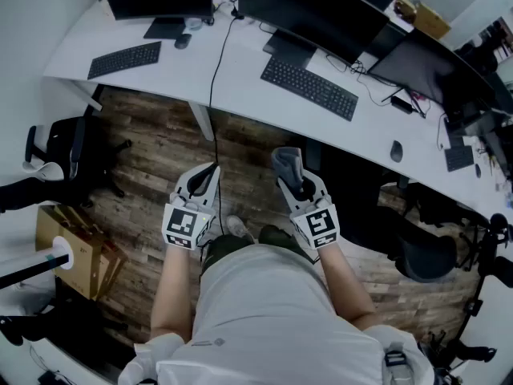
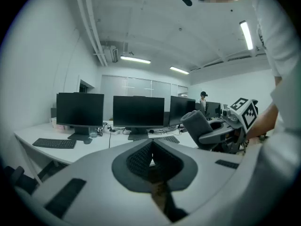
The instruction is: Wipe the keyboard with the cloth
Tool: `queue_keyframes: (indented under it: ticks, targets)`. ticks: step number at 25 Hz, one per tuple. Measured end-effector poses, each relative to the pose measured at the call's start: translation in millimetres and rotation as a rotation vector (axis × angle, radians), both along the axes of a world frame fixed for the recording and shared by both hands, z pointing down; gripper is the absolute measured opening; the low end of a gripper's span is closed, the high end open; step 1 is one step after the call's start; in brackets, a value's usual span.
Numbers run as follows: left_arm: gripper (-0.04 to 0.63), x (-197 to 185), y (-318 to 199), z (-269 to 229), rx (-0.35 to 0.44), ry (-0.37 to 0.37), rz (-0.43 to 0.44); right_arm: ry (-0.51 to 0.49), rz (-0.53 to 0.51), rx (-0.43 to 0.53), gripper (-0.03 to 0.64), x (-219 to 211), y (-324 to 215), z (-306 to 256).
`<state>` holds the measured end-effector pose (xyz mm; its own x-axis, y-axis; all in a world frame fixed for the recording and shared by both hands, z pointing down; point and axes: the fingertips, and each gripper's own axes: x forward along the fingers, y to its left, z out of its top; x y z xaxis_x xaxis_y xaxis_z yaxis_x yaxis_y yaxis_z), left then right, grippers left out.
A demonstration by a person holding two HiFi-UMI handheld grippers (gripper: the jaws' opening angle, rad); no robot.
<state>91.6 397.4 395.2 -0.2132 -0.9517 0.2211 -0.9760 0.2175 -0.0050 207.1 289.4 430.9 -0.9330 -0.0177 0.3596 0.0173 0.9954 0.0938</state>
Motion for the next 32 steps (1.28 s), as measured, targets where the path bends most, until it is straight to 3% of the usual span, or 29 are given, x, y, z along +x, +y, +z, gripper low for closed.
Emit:
queue_keyframes:
  ticks: [8,18,24,32]
  targets:
    - [-0.002,-51.8,3.6,12.7,-0.005,0.011,0.016,0.029,0.023,-0.025,0.129,-50.8,3.3,9.5]
    - [-0.002,-92.1,-3.3,20.5,-0.016,0.024,0.026,0.058,0.088,0.056,0.138,-87.9,-28.9,12.6]
    - [-0.002,-114.8,-30.0,38.3,-0.061,0.035,0.051,0.072,0.104,0.060,0.140,-121.4,-67.5,22.0]
    - [-0.002,-174.0,-96.9,56.2,-0.143,0.054,0.101,0.129,0.132,0.038,0.141,-181.6,-136.8,52.1]
